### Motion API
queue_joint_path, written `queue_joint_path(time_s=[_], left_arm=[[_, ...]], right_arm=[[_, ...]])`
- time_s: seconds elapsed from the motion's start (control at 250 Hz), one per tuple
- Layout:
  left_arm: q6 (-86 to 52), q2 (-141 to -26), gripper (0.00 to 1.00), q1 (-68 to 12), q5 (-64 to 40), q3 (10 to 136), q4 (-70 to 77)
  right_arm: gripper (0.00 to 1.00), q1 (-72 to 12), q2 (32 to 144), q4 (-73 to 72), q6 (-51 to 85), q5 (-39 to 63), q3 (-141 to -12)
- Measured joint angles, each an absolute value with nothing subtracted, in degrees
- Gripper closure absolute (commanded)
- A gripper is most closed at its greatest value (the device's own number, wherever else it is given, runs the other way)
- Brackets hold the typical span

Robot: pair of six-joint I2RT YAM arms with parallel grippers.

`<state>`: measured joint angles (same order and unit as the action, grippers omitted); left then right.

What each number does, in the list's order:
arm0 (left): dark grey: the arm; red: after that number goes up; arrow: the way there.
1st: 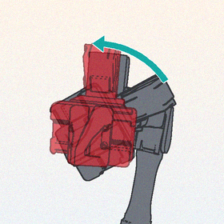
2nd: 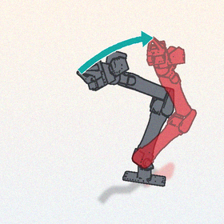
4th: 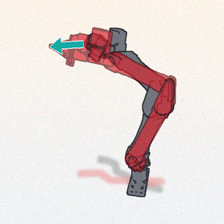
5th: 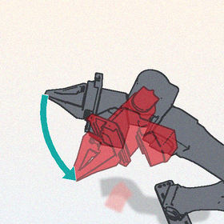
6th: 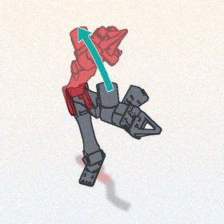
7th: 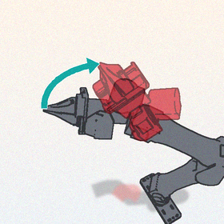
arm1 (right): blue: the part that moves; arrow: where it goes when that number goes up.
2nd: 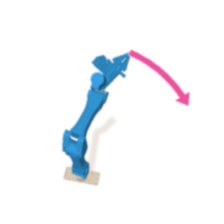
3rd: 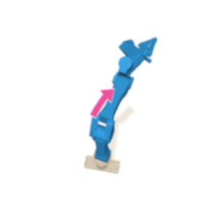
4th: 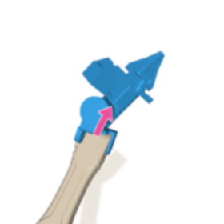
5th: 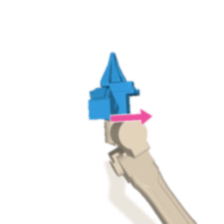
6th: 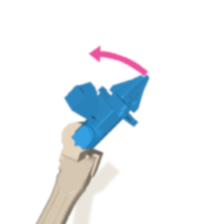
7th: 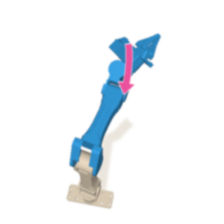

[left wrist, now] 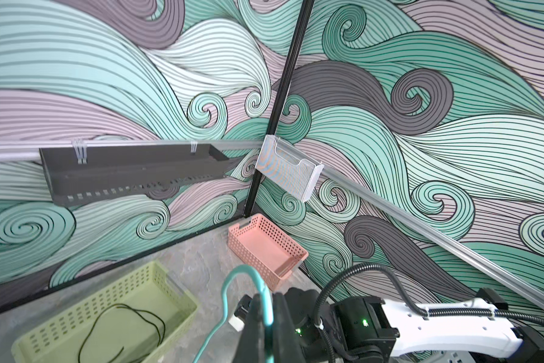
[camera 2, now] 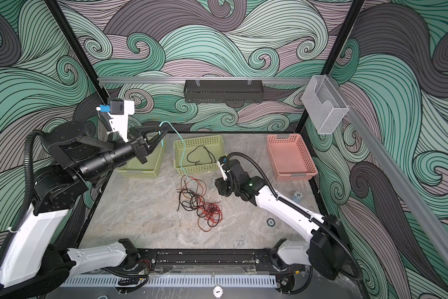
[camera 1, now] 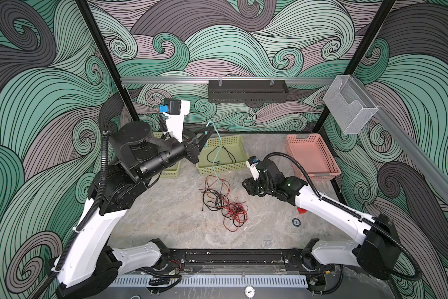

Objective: Untangle and sort cables by color
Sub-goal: Untie the cable, then place the cable into the container.

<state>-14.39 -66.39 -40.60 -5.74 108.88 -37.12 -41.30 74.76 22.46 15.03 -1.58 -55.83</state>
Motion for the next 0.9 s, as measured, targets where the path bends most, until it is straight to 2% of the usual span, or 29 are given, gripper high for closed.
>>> queue_joint_path(time_s=[0.22, 0.476, 0.703, 0.899], left_arm=[[-7.9, -68.1, 1.00, -40.6, 2.0, 114.8, -36.0], [1.8, -70.0, 1.00, -39.3, 18.9, 115.0, -30.1], [2.8, -73.5, 1.00, -26.1, 22.4, 115.7, -26.4], [0.1, -77.9, 1.00, -14.3, 21.2, 115.7, -22.9]], right_arm=[[0.42, -40.2, 73.8, 21.5, 15.7, -1.8, -53.9], [0.41, -38.8, 73.1, 19.6, 16.1, -1.8, -51.8], [0.41, -37.9, 73.1, 18.2, 16.8, -1.4, -50.9], [0.41, -37.6, 73.1, 17.1, 16.8, -1.1, -50.4]])
